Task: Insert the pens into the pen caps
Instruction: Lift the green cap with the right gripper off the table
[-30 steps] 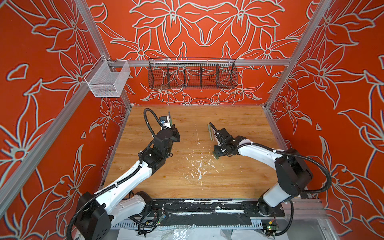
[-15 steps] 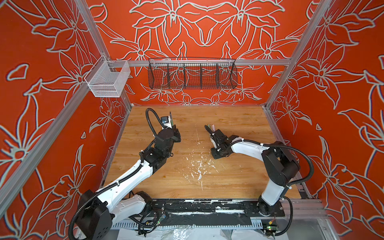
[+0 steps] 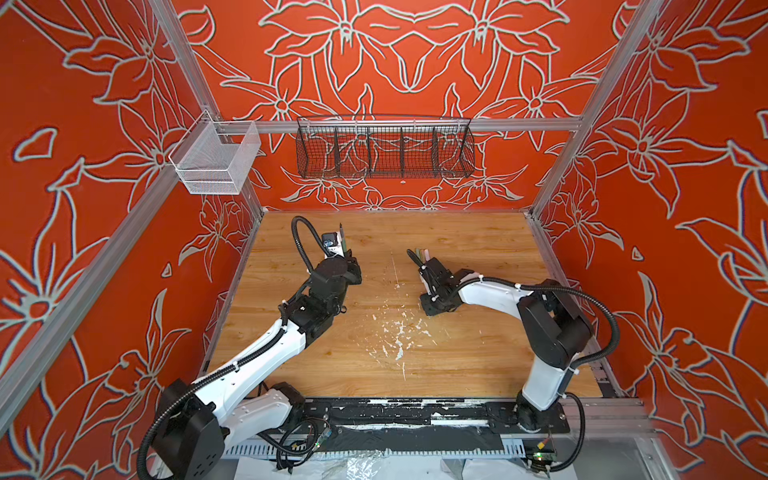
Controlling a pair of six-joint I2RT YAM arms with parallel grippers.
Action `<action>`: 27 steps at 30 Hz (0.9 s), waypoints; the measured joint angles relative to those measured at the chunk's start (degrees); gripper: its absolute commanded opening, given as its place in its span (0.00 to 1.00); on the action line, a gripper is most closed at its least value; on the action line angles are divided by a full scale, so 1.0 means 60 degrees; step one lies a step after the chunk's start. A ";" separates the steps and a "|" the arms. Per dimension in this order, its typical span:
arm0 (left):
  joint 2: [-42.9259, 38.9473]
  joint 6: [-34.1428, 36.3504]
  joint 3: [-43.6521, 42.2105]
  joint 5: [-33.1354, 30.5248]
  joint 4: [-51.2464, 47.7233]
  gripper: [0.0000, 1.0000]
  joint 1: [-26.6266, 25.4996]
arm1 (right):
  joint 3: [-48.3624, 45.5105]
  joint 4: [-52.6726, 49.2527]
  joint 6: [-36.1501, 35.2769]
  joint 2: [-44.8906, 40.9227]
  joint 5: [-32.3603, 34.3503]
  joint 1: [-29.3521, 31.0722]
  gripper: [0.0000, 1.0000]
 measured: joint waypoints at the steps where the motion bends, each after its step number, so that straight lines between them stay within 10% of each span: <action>1: 0.0000 0.0000 0.0000 0.0004 0.0000 0.00 0.0000 | 0.0033 -0.0011 -0.0007 0.0015 0.0025 0.0000 0.21; 27: 0.0051 0.0000 0.0000 0.0211 -0.0004 0.00 0.0000 | 0.0076 -0.0062 -0.0007 -0.0550 -0.0550 -0.0648 0.24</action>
